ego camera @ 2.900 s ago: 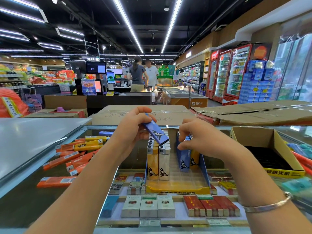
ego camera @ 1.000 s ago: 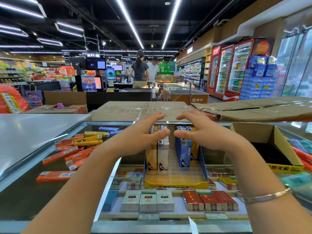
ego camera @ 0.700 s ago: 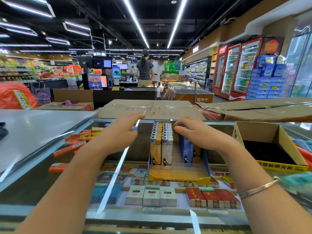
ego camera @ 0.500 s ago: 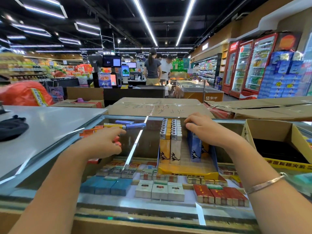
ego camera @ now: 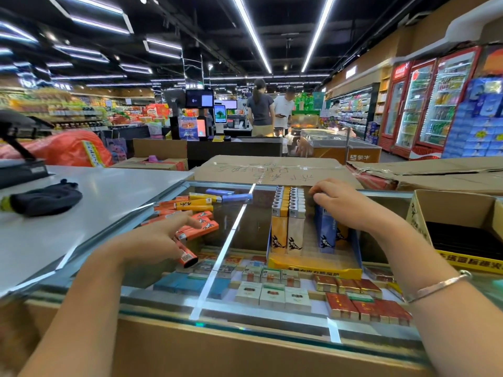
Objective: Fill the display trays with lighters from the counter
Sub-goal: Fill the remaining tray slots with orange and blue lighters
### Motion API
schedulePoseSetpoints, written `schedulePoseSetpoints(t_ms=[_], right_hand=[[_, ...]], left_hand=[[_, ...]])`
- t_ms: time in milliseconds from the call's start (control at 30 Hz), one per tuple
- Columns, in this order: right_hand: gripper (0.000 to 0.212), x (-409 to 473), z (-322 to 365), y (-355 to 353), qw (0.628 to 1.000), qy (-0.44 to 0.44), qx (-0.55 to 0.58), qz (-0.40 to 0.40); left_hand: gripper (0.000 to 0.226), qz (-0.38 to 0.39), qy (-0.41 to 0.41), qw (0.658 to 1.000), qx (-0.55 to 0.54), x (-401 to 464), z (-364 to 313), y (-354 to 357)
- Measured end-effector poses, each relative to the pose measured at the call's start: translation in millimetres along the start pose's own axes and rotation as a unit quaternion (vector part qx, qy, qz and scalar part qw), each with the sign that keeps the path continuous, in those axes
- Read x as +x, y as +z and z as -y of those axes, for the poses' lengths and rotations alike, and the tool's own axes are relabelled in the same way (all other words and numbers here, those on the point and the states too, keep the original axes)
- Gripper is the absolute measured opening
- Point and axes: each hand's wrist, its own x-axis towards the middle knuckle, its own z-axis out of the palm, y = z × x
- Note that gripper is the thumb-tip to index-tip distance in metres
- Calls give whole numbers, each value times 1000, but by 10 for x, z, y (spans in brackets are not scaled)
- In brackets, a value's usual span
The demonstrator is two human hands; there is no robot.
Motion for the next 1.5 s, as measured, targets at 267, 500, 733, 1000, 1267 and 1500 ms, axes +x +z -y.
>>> schedulePoseSetpoints(t_ms=[267, 500, 733, 1000, 1267, 1500], right_hand=[[29, 0, 1, 4, 1000, 1, -4, 3], [28, -9, -5, -5, 1000, -8, 1, 12], [30, -27, 2, -24, 1000, -15, 1, 24], [30, -30, 6, -27, 999, -14, -2, 32], [31, -45, 25, -29, 1000, -8, -2, 27], [32, -60, 54, -38, 999, -5, -6, 31]], left_hand=[[18, -77, -22, 989, 123, 16, 21, 45], [12, -109, 35, 967, 230, 291, -40, 233], [23, -127, 22, 943, 305, 577, -121, 245], [22, -136, -9, 942, 308, 722, -179, 307], [30, -257, -11, 939, 229, 780, -27, 347], [18, -265, -55, 918, 290, 771, 124, 112]])
